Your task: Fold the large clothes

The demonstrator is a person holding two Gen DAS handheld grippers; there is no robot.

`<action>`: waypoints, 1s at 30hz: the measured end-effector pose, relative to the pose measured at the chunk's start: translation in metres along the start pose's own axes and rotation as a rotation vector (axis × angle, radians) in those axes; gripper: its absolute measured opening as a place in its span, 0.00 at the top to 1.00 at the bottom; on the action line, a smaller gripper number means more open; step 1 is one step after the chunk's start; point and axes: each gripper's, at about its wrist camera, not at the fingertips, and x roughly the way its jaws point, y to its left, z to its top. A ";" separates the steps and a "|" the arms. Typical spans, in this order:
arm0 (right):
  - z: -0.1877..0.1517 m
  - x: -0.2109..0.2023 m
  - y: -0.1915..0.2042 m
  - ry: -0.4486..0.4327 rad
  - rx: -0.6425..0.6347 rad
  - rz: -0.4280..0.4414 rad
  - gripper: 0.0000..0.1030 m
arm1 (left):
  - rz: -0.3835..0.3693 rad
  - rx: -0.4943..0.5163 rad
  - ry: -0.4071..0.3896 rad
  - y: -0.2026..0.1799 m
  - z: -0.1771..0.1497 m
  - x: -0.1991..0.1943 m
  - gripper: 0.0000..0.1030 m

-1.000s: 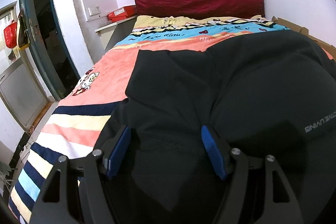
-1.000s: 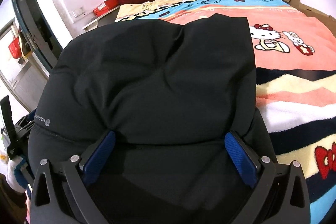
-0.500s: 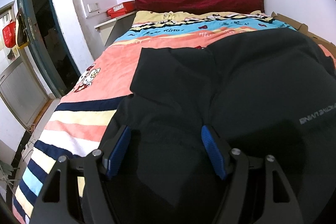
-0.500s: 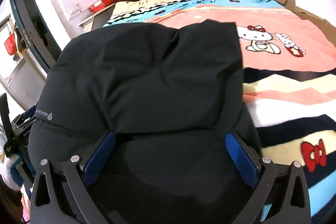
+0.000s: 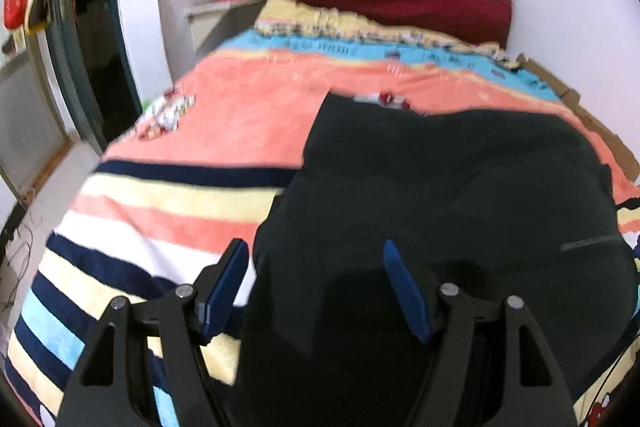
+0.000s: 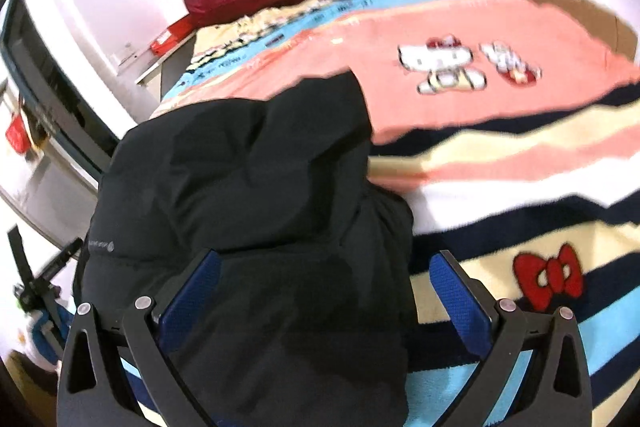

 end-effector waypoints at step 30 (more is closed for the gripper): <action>-0.014 0.088 -0.016 0.263 0.065 0.233 0.35 | -0.509 -0.220 0.192 0.028 -0.025 0.055 0.67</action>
